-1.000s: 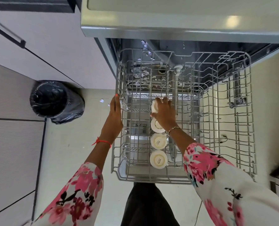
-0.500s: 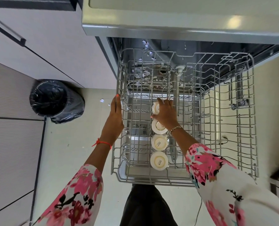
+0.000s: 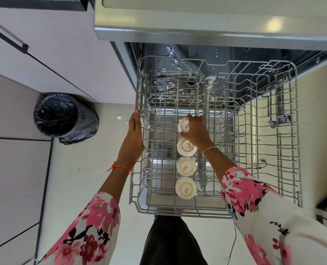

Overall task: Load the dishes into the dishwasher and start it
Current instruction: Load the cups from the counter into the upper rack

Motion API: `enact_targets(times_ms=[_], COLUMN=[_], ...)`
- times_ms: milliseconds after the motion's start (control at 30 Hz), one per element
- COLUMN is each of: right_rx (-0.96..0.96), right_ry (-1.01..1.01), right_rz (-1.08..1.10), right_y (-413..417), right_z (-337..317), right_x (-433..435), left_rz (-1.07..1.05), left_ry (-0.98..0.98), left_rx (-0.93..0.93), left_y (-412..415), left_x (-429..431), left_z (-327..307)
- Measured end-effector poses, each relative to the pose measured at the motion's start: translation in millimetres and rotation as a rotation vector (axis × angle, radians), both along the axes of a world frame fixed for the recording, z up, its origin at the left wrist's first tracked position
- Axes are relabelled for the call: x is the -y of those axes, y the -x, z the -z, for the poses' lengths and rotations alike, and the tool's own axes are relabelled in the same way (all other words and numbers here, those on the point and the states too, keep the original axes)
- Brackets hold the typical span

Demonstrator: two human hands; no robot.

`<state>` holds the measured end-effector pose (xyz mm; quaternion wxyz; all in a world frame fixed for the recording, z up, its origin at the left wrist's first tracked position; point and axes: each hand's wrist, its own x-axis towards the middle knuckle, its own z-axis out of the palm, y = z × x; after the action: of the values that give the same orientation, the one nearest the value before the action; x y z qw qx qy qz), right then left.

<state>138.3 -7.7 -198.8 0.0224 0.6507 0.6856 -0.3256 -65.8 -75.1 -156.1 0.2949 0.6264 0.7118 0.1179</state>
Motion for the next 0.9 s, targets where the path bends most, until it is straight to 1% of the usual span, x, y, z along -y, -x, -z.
enact_targets(times_ms=[167, 367, 467, 533, 600, 700, 833, 900], right_rx=[0.012, 0.137, 0.137, 0.131, 0.131, 0.128, 0.139, 0.137], right_ry=[0.011, -0.006, 0.02, 0.048, 0.046, 0.005, -0.109, -0.097], right_rz=[-0.06, -0.153, -0.141, -0.112, -0.109, -0.113, -0.184, -0.235], right_y=[-2, -3, -6, -8, -10, -10, 1, 14], right_z=[1, 1, 0, -1, -7, -21, -48, -68], right_x=[-3, -6, -4, -3, 1, 11, 34, 50], left_rz=[0.01, 0.037, 0.055, 0.06, 0.084, 0.111, 0.112, 0.125], left_ry=[-0.023, -0.049, -0.073, -0.096, -0.104, -0.085, -0.094, -0.09], left_rx=[-0.008, -0.04, -0.075, -0.065, -0.044, -0.076, -0.114, -0.142], left_y=[0, 3, 3, 5, 8, 16, 26, 36], left_x=[0, 2, 0, 0, 5, 19, 51, 70], left_z=[2, 7, 7, 8, 7, 2, -19, -32])
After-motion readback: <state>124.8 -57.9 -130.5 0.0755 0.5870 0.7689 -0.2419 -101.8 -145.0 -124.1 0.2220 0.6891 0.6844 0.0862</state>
